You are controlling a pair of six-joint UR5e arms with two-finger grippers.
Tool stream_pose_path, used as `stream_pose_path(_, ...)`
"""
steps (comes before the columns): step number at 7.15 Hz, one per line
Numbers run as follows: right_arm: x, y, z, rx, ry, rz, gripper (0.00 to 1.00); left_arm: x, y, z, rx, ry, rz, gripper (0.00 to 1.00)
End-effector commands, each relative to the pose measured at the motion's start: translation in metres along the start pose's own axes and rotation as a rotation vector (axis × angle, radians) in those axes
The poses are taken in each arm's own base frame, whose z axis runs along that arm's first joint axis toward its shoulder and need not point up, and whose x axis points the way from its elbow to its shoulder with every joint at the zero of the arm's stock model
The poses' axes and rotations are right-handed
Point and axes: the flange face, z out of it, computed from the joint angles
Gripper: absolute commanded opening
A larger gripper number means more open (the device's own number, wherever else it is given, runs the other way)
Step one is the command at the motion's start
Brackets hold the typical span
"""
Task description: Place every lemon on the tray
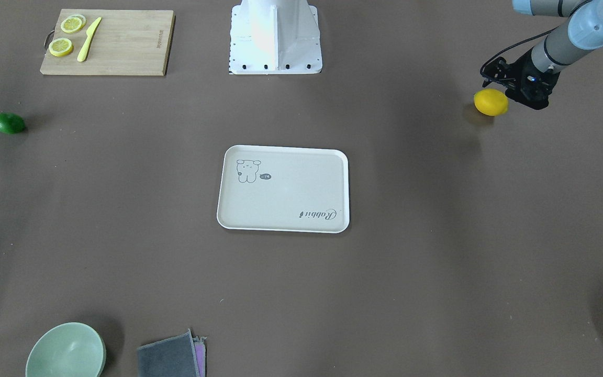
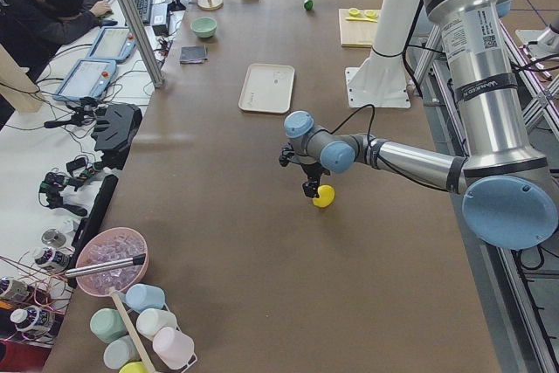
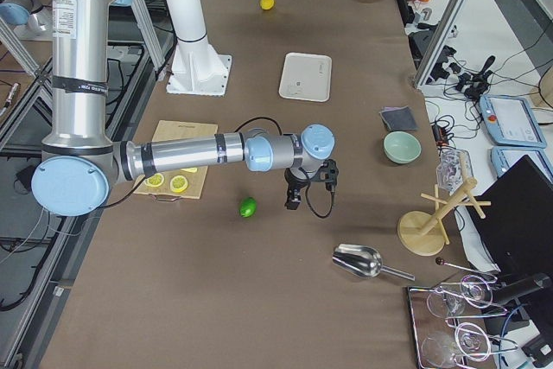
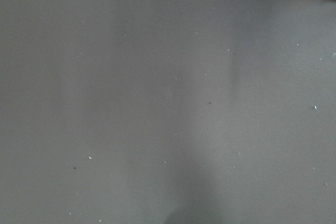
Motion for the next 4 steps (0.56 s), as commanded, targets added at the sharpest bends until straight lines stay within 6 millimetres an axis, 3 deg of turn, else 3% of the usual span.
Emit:
stream_pose_path(1, 0.000, 0.000, 0.001, -0.003, 0.001, 0.001, 1.00, 0.002, -0.011, -0.006, 0.024, -0.007, 0.226, 0.97)
stream_pose_path(4, 0.001, 0.000, 0.003, -0.006, 0.001, 0.006, 1.00, -0.021, -0.018, -0.021, 0.050, -0.117, 0.639, 0.98)
